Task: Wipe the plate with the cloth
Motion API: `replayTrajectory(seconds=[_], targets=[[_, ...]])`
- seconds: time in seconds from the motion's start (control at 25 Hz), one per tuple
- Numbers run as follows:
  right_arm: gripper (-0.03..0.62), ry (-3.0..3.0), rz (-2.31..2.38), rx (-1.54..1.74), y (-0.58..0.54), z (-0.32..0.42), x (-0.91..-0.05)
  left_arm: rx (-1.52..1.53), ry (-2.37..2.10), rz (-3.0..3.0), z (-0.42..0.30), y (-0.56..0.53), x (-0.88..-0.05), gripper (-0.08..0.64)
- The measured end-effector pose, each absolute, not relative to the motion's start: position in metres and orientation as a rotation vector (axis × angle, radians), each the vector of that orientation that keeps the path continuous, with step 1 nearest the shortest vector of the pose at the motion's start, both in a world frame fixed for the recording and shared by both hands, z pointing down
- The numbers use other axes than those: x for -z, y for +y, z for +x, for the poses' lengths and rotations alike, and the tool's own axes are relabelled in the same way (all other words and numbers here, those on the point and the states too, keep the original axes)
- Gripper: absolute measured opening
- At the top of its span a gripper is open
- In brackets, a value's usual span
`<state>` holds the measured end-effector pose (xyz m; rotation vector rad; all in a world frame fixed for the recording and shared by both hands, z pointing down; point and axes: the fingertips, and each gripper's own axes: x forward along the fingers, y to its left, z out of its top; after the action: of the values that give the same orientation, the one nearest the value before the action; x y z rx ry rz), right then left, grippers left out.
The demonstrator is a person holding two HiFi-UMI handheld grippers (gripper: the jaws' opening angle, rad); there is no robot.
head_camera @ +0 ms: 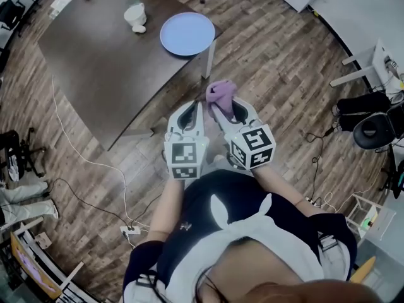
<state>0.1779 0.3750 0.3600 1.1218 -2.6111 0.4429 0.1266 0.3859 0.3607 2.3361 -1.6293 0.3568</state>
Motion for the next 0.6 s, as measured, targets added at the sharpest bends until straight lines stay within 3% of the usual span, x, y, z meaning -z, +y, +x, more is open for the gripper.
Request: replayTrajectory(seconds=[0.6], targets=[[0.140,-2.529,1.209,-0.456,0.268,0.088,-0.372,-0.359,-1.516,2.372,0.036,0.281,-0.376,0.005]])
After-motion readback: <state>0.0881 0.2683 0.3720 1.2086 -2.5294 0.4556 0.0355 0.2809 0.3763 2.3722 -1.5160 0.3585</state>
